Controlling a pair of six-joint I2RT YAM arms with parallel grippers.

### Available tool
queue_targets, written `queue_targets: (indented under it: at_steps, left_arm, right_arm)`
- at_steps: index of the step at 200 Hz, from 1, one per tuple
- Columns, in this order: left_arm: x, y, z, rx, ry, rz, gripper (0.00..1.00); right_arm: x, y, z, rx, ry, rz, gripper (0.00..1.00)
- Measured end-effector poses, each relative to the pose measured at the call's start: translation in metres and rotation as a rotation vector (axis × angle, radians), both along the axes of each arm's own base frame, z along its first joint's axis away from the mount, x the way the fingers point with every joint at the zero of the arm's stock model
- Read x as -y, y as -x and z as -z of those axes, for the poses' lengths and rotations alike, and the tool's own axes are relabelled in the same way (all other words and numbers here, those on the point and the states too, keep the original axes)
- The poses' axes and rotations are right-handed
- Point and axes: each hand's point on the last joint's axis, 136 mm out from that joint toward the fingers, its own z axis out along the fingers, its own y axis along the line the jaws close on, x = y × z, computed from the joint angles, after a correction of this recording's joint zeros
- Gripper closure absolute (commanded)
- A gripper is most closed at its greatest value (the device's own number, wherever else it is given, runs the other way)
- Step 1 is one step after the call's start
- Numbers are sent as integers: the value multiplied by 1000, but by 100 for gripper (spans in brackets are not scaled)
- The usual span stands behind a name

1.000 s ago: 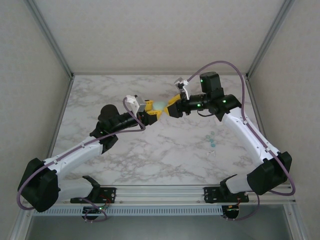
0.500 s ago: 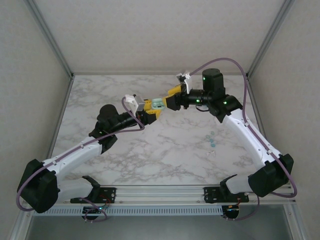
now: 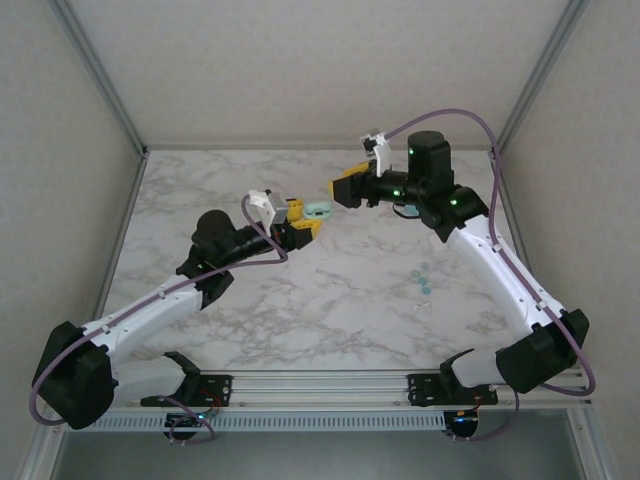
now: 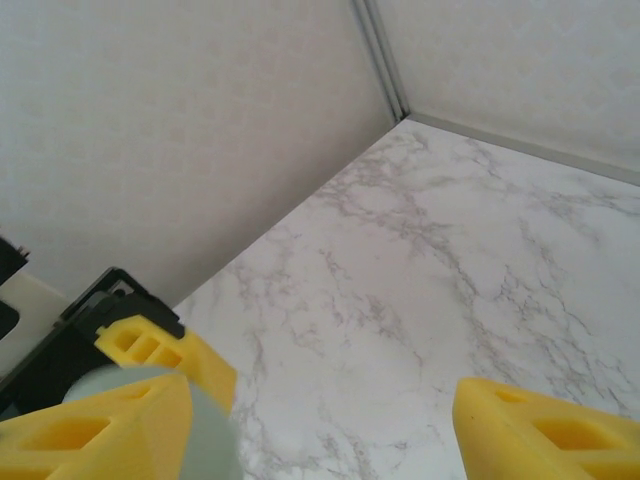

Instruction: Insert the wireless bluetooth earbuds into the charging case

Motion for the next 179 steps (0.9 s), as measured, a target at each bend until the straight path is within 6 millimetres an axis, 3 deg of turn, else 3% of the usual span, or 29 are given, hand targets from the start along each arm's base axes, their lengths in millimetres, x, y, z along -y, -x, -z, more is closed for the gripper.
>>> queue_targets:
  at_steps: [27, 56, 79, 102, 117, 147, 179]
  left_arm:
    - [-4, 1, 1, 6, 4, -19, 81]
    - [-9, 1, 1, 10, 7, -47, 81]
    - [-11, 1, -2, 20, 17, -56, 82]
    - [-11, 2, -3, 25, 20, -52, 82]
    - [-10, 3, -3, 29, 18, -48, 82]
    - [-12, 5, -8, 65, 4, -52, 81]
    - [-13, 7, -18, 108, -12, -58, 81]
  right_arm:
    - [6, -3, -1, -38, -5, 58, 23]
    - [28, -5, -10, -41, 12, 193, 23]
    - [29, 21, -26, 34, -4, 88, 22]
    - [19, 42, -22, 37, -11, -41, 23]
    - [12, 42, -12, -50, -5, -82, 24]
    - [-13, 22, 3, -354, -59, -116, 29]
    - [-27, 26, 23, -624, -132, -150, 30]
